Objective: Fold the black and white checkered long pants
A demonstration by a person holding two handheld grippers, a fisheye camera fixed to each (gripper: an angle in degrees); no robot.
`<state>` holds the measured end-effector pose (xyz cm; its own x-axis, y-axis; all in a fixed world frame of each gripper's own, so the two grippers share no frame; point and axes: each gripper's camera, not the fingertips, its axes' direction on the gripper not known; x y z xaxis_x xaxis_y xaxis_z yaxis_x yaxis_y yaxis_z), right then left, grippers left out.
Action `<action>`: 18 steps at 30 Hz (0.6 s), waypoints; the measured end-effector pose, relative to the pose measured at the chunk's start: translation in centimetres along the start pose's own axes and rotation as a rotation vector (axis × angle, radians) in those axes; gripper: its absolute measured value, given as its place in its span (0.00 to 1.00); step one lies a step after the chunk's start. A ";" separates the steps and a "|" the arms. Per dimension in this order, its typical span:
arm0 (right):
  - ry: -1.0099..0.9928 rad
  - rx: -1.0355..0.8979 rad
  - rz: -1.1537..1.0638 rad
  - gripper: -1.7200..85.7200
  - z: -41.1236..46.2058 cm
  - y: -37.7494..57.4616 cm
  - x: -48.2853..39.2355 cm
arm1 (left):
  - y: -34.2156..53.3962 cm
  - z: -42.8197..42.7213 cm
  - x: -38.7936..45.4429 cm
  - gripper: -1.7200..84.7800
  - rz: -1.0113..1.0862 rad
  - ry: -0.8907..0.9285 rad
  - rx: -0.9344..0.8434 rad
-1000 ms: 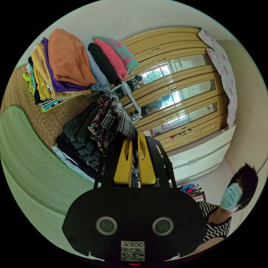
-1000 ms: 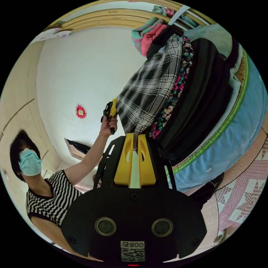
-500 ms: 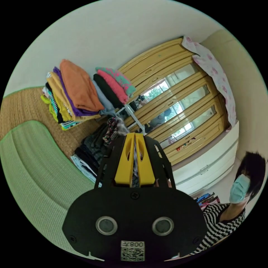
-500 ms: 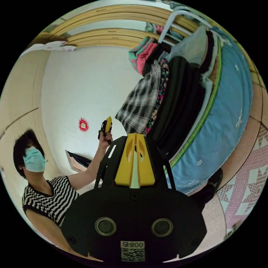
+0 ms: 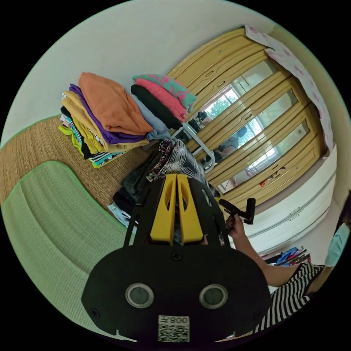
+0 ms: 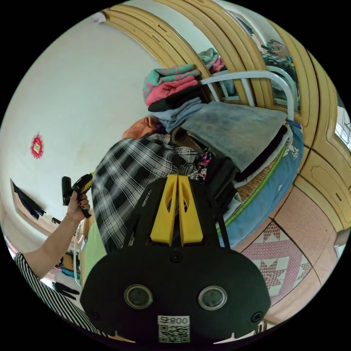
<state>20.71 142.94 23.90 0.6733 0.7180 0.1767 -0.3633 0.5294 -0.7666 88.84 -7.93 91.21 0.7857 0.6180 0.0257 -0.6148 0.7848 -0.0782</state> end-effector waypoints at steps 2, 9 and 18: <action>0.001 -0.008 -0.005 0.02 1.2 0.6 -0.3 | -0.6 0.8 1.0 0.02 0.060 -0.060 -0.017; -0.017 0.089 -0.158 0.02 -2.4 4.4 -6.8 | -1.1 0.9 2.9 0.02 0.133 -0.064 0.020; 0.068 -0.097 -0.416 0.02 4.7 13.8 -16.8 | -0.4 3.6 2.5 0.02 0.186 -0.114 -0.022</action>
<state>1.30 140.30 13.27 0.7915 0.4191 0.4448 0.0082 0.7205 -0.6934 90.80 -6.54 94.86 0.6450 0.7545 0.1209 -0.7462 0.6560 -0.1135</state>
